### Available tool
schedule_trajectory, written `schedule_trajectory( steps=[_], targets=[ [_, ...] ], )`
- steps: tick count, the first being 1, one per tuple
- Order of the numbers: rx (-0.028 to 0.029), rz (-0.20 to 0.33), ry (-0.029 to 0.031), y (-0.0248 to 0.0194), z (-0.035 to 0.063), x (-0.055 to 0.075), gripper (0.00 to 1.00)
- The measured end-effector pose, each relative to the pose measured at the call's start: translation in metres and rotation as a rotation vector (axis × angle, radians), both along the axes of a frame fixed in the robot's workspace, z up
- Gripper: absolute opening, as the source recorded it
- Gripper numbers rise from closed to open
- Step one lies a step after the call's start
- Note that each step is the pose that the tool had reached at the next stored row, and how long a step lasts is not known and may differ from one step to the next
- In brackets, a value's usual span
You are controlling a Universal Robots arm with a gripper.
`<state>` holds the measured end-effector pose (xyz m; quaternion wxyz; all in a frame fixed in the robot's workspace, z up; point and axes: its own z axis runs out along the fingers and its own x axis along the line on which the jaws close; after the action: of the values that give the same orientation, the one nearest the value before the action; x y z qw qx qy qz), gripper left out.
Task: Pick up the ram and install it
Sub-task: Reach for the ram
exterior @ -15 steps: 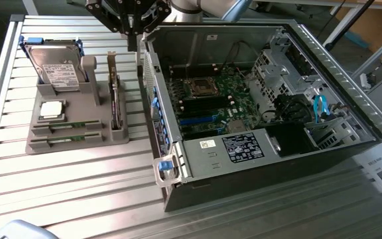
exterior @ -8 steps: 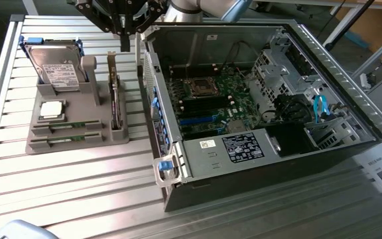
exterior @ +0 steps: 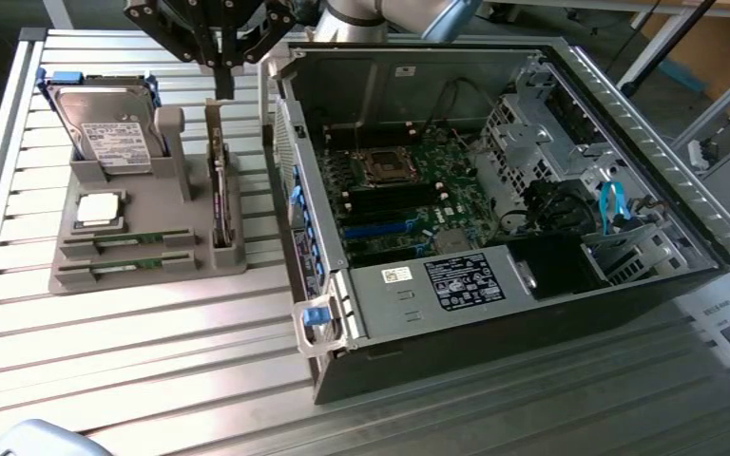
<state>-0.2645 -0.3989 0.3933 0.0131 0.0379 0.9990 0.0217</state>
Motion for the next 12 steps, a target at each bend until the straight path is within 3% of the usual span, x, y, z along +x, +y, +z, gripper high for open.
schedule_trajectory(
  steps=[12],
  targets=[
    [0.0,0.0,0.0,0.0,0.0,-0.025,0.1]
  ],
)
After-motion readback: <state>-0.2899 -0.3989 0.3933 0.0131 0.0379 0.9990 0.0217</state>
